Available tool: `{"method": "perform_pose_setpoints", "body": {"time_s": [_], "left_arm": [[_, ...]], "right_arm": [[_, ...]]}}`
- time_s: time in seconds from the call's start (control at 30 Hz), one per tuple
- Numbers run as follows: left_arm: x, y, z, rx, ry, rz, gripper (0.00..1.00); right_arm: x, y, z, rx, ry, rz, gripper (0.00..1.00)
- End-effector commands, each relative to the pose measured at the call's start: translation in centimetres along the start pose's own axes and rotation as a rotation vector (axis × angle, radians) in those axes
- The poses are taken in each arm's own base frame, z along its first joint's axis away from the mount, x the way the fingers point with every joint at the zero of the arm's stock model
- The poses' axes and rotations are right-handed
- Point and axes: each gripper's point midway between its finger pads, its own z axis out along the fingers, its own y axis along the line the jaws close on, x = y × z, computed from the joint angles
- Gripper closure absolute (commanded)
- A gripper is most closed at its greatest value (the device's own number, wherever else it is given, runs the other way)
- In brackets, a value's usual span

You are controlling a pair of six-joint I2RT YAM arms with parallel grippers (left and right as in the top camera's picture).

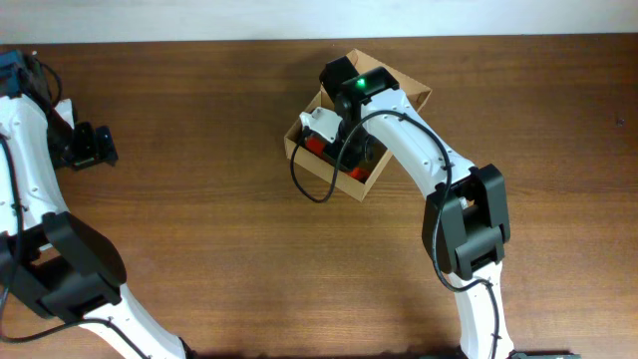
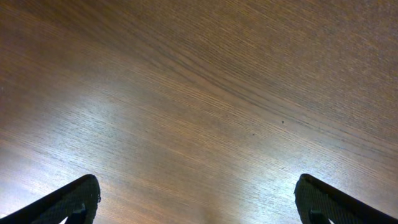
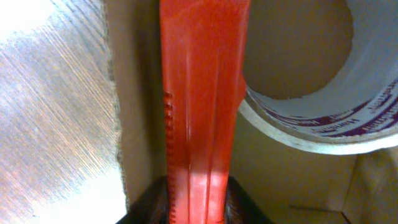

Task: Pack container
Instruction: 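Open the right gripper and move it back over the pens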

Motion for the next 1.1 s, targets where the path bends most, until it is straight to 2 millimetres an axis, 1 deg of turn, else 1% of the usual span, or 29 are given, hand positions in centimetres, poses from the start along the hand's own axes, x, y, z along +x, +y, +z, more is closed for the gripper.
{"method": "perform_pose_setpoints", "body": {"time_s": [0.0,0.3,0.37,0.4,0.47,0.57,0.6,0.7,0.73,0.8,0.83,0.9,0.93,1.0,1.07], "left_arm": [[0.1,-0.1,0.5,0.008,0.016,0.015,0.00],[0.1,-0.1,0.5,0.008,0.016,0.015,0.00],[0.1,-0.1,0.5,0.008,0.016,0.015,0.00],[0.1,-0.1,0.5,0.008,0.016,0.015,0.00],[0.1,-0.1,0.5,0.008,0.016,0.015,0.00],[0.1,-0.1,0.5,0.008,0.016,0.015,0.00],[0.1,-0.1,0.5,0.008,0.016,0.015,0.00],[0.1,-0.1,0.5,0.008,0.016,0.015,0.00],[0.1,-0.1,0.5,0.008,0.016,0.015,0.00],[0.1,-0.1,0.5,0.008,0.016,0.015,0.00],[0.1,-0.1,0.5,0.008,0.016,0.015,0.00],[0.1,-0.1,0.5,0.008,0.016,0.015,0.00],[0.1,-0.1,0.5,0.008,0.016,0.015,0.00],[0.1,-0.1,0.5,0.008,0.016,0.015,0.00],[0.1,-0.1,0.5,0.008,0.016,0.015,0.00]], "right_arm": [[0.2,-0.2,0.3,0.017,0.019,0.000,0.68],[0.0,-0.3,0.3,0.021,0.011,-0.001,0.69],[-0.6,-0.6,-0.3,0.032,-0.009,-0.003,0.70],[-1.1,-0.7,-0.9,0.043,-0.028,0.003,0.70],[-2.2,-1.0,-2.8,0.063,-0.071,0.034,0.70],[-4.0,-1.3,-7.5,0.113,-0.153,0.062,0.66],[-4.3,-1.6,-9.5,0.151,-0.178,0.082,0.64],[-4.2,-2.2,-14.6,0.254,-0.233,0.140,0.59],[-3.7,-2.1,-16.4,0.289,-0.249,0.142,0.58],[-2.6,-2.1,-18.8,0.352,-0.258,0.149,0.57],[-1.3,-2.2,-20.4,0.393,-0.258,0.170,0.57],[0.5,-2.5,-22.0,0.420,-0.266,0.204,0.56],[1.7,-2.7,-22.7,0.433,-0.273,0.221,0.54],[4.4,-3.7,-23.9,0.483,-0.287,0.271,0.50],[7.8,-5.0,-24.8,0.555,-0.291,0.335,0.39]]}}
